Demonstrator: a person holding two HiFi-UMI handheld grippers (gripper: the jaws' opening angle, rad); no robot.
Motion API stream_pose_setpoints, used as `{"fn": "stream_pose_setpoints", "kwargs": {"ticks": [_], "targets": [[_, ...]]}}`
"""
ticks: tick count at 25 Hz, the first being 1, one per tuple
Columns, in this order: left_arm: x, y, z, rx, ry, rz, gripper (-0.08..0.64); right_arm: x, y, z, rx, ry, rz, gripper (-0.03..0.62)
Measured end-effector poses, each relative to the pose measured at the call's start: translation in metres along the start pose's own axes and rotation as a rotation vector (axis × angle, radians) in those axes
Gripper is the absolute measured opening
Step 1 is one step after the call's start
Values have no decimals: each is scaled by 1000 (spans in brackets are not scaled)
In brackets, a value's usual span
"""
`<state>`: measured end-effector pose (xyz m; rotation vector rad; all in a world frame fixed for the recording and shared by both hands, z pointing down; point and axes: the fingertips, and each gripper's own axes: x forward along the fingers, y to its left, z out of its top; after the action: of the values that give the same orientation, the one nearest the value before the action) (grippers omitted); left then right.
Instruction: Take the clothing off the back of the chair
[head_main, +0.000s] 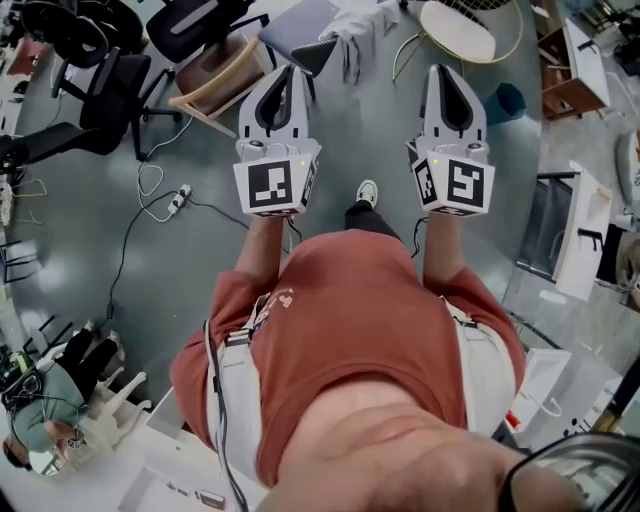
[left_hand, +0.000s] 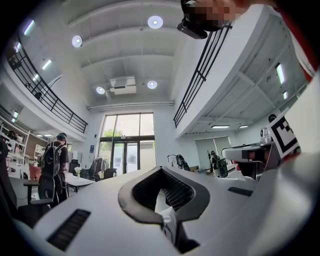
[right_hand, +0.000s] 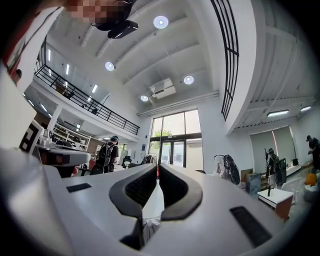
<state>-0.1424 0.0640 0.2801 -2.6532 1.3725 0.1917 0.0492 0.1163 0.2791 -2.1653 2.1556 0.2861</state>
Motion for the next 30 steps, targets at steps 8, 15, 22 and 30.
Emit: {"fn": "stream_pose_setpoints", "kwargs": {"ticks": [8,15,22,30], "targets": [[100,-43,-13,9,20,4,14,50,-99,-20,26,4,-37,29],[166,-72,-15,20,15,20,14,85,-160,-36,40,24,-18,29],[194,-74,-28,25,33,52,14,113,-181,-53,59,41,12,29],[224,-48,-48,14,49,58,14,154,-174,-71,54,58,26,29]]}}
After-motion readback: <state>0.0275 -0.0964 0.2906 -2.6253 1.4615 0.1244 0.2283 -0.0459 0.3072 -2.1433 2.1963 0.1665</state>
